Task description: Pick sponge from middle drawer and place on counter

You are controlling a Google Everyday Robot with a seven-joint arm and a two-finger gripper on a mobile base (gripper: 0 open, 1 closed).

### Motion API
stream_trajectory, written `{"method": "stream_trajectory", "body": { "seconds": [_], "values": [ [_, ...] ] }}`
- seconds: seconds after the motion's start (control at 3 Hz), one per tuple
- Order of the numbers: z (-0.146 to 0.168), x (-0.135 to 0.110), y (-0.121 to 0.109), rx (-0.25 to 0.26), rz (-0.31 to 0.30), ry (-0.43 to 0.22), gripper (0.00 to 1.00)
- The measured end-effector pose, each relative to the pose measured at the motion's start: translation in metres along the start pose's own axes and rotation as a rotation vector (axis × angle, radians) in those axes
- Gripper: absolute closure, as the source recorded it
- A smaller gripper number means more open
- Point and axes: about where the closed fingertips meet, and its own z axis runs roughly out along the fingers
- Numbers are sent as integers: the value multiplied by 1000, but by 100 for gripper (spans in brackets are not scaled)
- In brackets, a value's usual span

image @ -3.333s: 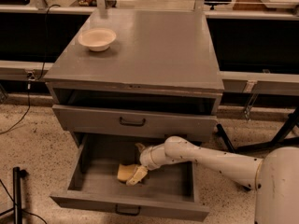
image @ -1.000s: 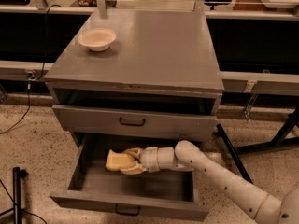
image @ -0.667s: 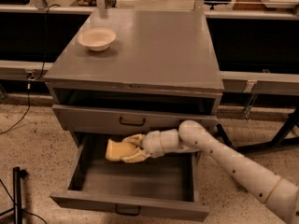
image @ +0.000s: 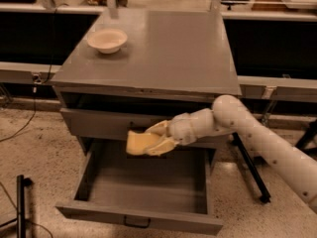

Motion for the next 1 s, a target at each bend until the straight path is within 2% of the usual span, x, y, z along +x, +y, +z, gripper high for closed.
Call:
{"method": "stream_trajectory", "body": {
  "seconds": [0.33,0.67,1.0],
  "values": [
    [-31,-32,9,35,35,95,100],
    [-48,-52,20,85,80,157,100],
    [-52,-63,28,126,103,190,100]
  ]
}}
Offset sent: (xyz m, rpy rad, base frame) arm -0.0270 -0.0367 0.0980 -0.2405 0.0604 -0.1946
